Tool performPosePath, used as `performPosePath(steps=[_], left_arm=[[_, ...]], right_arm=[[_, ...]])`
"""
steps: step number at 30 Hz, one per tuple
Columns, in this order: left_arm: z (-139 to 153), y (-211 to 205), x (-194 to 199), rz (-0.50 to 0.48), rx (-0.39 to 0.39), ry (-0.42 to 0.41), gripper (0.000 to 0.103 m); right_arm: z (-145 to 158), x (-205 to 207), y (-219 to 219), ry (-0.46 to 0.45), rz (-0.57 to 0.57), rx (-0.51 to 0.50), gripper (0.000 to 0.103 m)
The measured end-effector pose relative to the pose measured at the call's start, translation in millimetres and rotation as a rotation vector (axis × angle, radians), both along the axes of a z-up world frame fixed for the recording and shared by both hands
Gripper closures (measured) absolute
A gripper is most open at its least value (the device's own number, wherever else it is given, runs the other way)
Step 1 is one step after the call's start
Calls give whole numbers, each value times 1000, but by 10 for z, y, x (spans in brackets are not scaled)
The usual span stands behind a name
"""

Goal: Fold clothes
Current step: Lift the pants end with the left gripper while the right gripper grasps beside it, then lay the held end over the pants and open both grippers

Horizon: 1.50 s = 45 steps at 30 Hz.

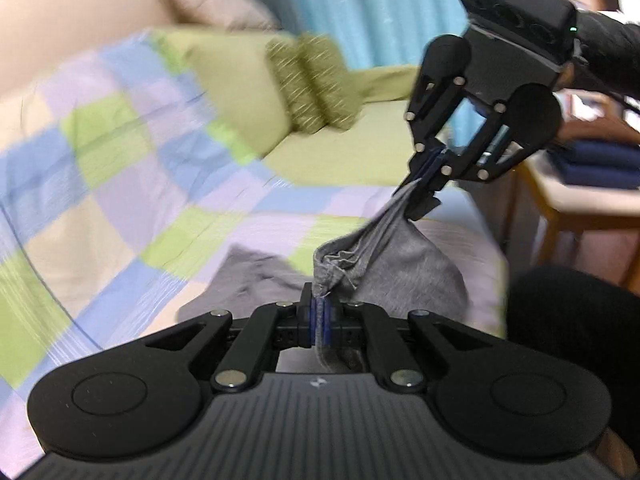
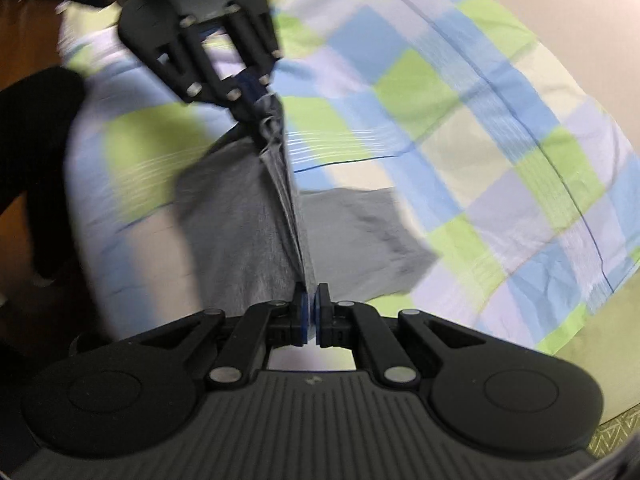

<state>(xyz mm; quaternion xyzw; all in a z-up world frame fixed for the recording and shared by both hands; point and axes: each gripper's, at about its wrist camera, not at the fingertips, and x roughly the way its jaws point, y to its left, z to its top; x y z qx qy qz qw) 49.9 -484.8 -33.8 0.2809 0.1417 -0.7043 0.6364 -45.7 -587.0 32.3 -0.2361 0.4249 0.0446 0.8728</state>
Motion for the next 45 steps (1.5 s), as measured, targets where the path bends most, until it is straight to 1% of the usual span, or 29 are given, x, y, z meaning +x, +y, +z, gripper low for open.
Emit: performPosePath(steps=[3,4,5,6,9,10,12,14,15,16,18,19,21,22,23,25,27,28,29,31,32,33,35,36,37,39,40,44,45], left_arm=[[-216,-440,574,81,47,89,100],[-358,-592,805,114,70,140,100],[-441,-643,900,127,80,162,100],[-550,-703,1014,143,92,189,100],[-947,-828,1332,186,114,290,100],[-1081,-813,1407,195,104,330,100],[-1163,-765,1445,195,80,357,99],[-1241,-677,1500,207,35,422,99],[-1266,-646,1515,213,19,445,99],[-1259,-627,1496,212,11,447,100],[-1208,-587,1443,206,-17,447,100],[-1147,-603,1439,199,-28,454,100],[-986,-612,1409,181,-55,456,100],[-907,-632,1427,179,-58,446,100],[-894,-669,1457,181,-47,449,100],[-953,-809,1569,201,1,465,100],[-1061,-941,1673,236,46,467,99],[-1077,-949,1691,245,45,476,96],[-1115,-969,1724,263,39,496,95],[-1142,-954,1751,279,31,517,93],[-1157,-955,1759,286,24,525,92],[-1173,-955,1766,292,18,533,91],[-1194,-954,1792,313,4,546,87],[-1201,-952,1808,333,-5,547,72],[-1205,-949,1823,365,-19,539,54],[-1228,-941,1853,393,-35,541,53],[-1249,-945,1866,400,-34,544,51],[-1249,-925,1884,426,-21,529,51],[-1212,-890,1886,435,-26,528,52]], right_arm=[[-117,606,-545,27,-40,83,102],[-166,707,-617,33,-45,104,102],[-287,900,-781,54,-61,156,102],[-370,979,-861,63,-70,180,102],[-811,1313,-1209,75,-115,261,102],[-886,1310,-1232,67,-128,273,101],[-1009,1262,-1302,35,-166,327,99],[-1111,1151,-1383,-27,-195,412,98],[-1130,1115,-1392,-41,-202,428,97],[-1175,1005,-1425,-80,-228,473,97],[-1201,923,-1456,-112,-260,517,101],[-1184,914,-1462,-124,-263,525,101],[-1066,875,-1439,-171,-266,538,101],[-977,877,-1448,-185,-262,543,101],[-931,910,-1469,-194,-266,541,101],[-907,1032,-1548,-188,-291,535,101],[-1041,1220,-1642,-135,-340,532,101],[-1135,1300,-1686,-107,-363,535,101],[-1197,1344,-1718,-97,-374,546,100],[-1280,1352,-1752,-110,-391,559,98],[-1291,1309,-1763,-150,-399,573,94],[-1283,1241,-1778,-197,-407,595,87],[-1277,1157,-1804,-260,-431,611,77],[-1270,1124,-1814,-277,-439,615,76],[-1271,1083,-1835,-298,-454,623,75],[-1315,1077,-1886,-291,-470,658,75],[-1329,1075,-1894,-284,-471,653,75],[-1383,1124,-1902,-280,-514,589,73],[-1338,1086,-1892,-300,-528,595,73]])
